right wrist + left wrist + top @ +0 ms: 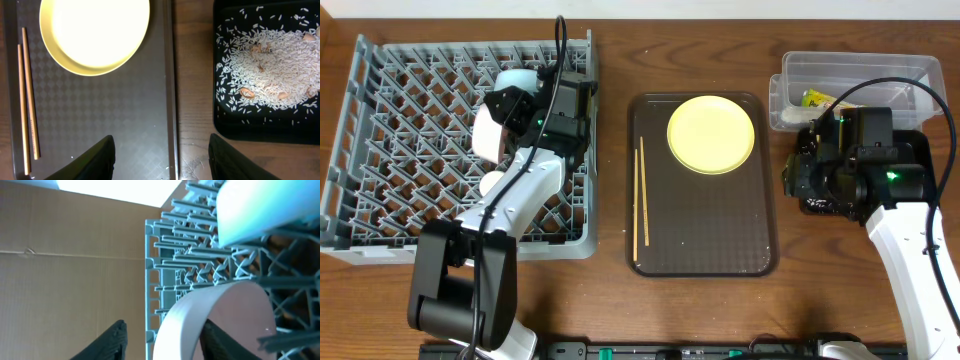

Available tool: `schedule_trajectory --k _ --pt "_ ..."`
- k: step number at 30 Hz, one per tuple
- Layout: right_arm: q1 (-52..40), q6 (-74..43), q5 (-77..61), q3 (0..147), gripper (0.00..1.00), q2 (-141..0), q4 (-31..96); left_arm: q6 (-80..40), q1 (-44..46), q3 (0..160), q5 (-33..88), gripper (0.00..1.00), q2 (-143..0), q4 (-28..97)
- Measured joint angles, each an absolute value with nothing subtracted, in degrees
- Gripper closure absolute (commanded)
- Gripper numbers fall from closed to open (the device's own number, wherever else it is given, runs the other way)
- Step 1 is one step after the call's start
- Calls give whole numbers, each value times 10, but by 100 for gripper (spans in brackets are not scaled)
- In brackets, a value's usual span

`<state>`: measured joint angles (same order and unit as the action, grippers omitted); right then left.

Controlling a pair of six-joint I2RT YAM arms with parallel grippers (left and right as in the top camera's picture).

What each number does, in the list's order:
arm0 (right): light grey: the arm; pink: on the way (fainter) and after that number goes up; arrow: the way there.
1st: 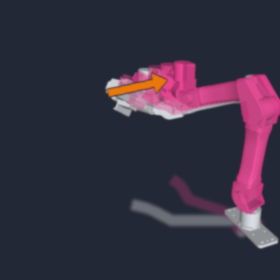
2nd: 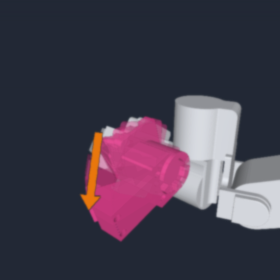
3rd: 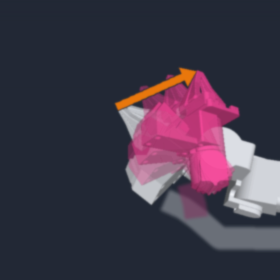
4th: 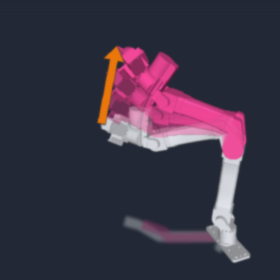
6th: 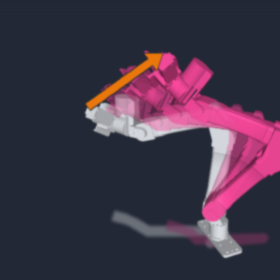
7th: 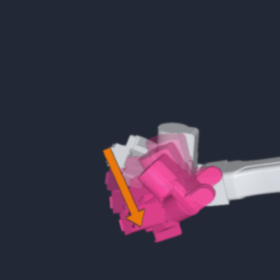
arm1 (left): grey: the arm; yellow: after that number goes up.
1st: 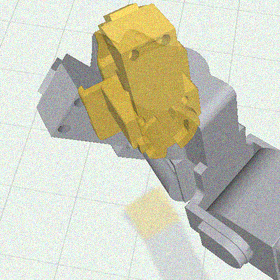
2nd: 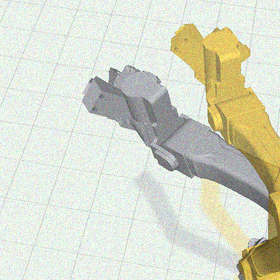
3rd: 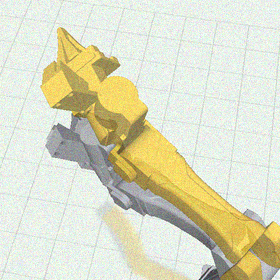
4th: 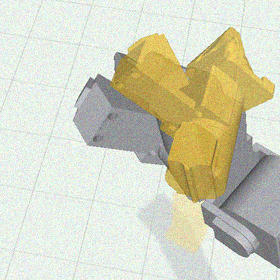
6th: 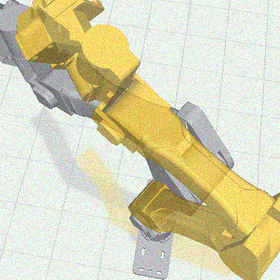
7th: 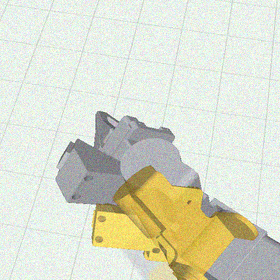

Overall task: Sort waste into correct bins and load items into the dishwasher rack
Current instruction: 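Push the white plate down into the rack slots and release it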

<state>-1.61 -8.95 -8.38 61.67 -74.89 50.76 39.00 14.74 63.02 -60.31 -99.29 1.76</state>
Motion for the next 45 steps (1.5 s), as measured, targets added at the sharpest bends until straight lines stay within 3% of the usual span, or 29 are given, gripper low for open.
schedule_trajectory --k 8,23,32,37,45 --pt "-16 -90 -85 617 42 -749 508 390 147 630 -616 35 -993 -4" --pt "-16 -90 -85 617 42 -749 507 323 165 630 -665 33 -962 -16" --pt "-16 -90 -85 617 42 -749 508 280 172 630 -659 33 -955 5" --pt "-16 -90 -85 617 42 -749 508 232 171 630 -645 45 -955 63" --pt "-16 -90 -85 617 42 -749 508 163 171 630 -602 45 -955 131"
